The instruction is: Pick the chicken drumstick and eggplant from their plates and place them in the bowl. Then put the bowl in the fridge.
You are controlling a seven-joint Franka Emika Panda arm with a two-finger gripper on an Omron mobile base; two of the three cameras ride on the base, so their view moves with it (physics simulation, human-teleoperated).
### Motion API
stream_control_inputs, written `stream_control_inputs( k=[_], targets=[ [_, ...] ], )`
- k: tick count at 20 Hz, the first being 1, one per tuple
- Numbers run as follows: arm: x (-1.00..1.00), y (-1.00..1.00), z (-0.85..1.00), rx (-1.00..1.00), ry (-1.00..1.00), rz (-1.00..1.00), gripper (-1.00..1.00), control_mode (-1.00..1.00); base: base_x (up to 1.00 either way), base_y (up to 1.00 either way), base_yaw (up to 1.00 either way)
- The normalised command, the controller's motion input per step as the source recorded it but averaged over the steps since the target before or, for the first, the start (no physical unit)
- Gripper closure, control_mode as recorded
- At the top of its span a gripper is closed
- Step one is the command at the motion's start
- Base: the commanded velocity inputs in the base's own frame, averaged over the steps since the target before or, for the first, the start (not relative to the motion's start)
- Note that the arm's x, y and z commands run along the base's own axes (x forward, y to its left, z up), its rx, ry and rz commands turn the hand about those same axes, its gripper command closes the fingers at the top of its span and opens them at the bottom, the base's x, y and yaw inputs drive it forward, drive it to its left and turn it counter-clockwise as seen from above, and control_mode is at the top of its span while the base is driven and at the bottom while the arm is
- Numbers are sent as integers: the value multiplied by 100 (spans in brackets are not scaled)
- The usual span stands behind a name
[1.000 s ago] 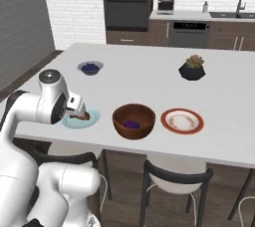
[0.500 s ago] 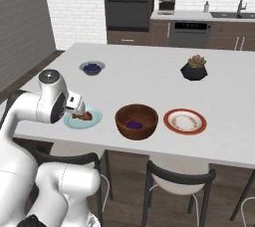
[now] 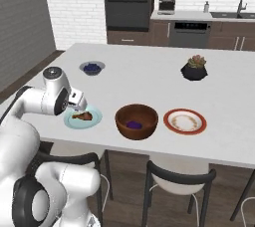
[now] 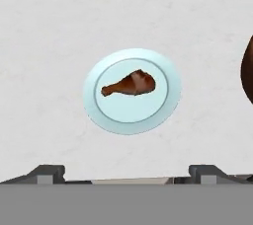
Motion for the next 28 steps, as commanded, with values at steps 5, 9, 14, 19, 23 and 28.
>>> stream_control_inputs(
  k=[5, 9, 14, 19, 23, 28],
  targets=[
    [90, 1, -30, -5, 45, -41, -100, -100, 0, 0, 0],
    [70, 0, -30, 1, 31, -27, -100, -100, 0, 0, 0],
    [45, 14, -41, 0, 5, -7, -100, -100, 0, 0, 0],
    [52, 4, -57, 0, 17, -13, -100, -100, 0, 0, 0],
    [33, 0, -66, 0, 12, -15, -100, -100, 0, 0, 0],
    [6, 2, -60, -1, 5, -12, -100, -100, 0, 0, 0]
  ],
)
